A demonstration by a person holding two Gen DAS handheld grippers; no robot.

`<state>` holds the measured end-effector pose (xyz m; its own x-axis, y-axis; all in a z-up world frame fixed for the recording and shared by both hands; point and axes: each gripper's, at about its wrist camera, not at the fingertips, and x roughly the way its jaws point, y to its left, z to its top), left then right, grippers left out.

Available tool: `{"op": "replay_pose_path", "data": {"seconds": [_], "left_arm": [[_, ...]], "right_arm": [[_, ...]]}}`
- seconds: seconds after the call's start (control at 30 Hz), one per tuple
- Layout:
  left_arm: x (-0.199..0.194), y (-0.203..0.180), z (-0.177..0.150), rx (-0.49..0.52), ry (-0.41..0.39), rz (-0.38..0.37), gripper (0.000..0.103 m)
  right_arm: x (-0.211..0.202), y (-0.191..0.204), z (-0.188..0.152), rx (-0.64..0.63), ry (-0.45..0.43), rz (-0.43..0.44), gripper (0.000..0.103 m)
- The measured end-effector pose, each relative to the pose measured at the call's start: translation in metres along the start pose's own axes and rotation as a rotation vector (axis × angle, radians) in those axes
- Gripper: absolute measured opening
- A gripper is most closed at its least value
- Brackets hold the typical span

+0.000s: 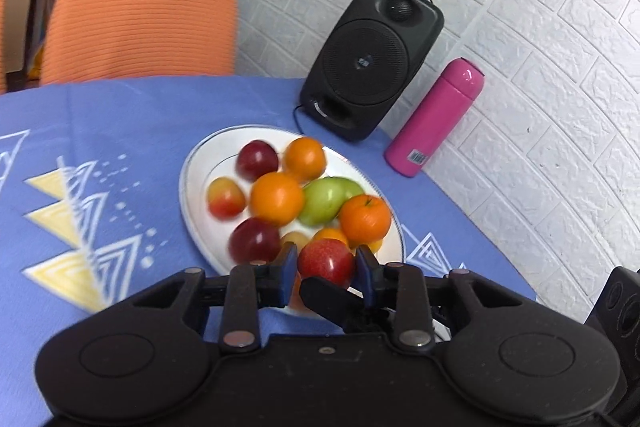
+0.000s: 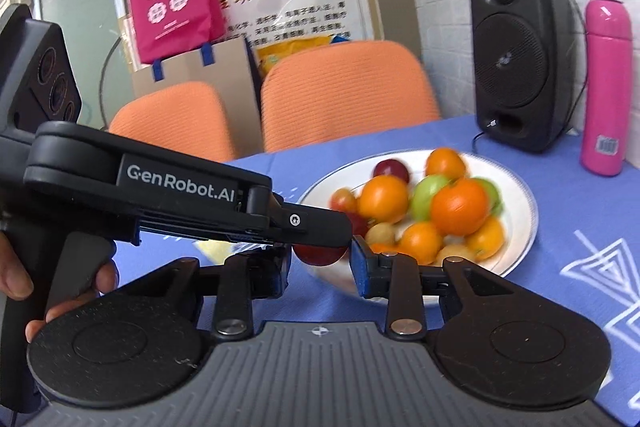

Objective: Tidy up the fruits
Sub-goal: 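Carry the red plum onto the white plate and open both tools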

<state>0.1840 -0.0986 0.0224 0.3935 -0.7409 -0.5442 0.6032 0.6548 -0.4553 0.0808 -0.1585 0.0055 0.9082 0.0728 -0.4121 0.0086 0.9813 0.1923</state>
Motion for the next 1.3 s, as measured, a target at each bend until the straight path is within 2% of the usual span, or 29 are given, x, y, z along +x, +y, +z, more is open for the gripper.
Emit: {"op": "replay_pose_path", "data": {"seconds": [0.37,0.57,0.83,0.93,1.0,1.07,1.17,1.3], "left_arm": [[0.027,0.010,0.017,-0.021,-0.030,-0.042,0.103],[0.034,0.020,0.018,-0.043,-0.019,-0.036,0.103],[0.023,0.018,0.018,-0.016,-0.073,-0.010,0.103],[0.016,0.017,0.017,-0.005,-0.094,0.005,0.103],[0.008,0.015,0.014,-0.001,-0.127,0.022,0.103],[-0.001,0.012,0.012,0.006,-0.162,0.050,0.103],[-0.015,0.006,0.007,0.029,-0.217,0.102,0.103],[-0.033,0.000,0.000,0.049,-0.249,0.150,0.103]], "right_arm": [[0.016,-0.015,0.011,-0.041,-0.026,-0.076,0.056],[0.030,-0.015,0.011,-0.081,-0.011,-0.095,0.056],[0.033,-0.011,0.008,-0.115,-0.031,-0.150,0.058],[0.030,-0.012,0.010,-0.110,-0.039,-0.144,0.065],[0.026,-0.012,0.010,-0.112,-0.046,-0.135,0.074],[0.022,-0.010,0.010,-0.123,-0.052,-0.116,0.102],[0.012,-0.003,0.007,-0.157,-0.078,-0.106,0.103],[-0.003,0.003,0.003,-0.184,-0.082,-0.097,0.103]]}}
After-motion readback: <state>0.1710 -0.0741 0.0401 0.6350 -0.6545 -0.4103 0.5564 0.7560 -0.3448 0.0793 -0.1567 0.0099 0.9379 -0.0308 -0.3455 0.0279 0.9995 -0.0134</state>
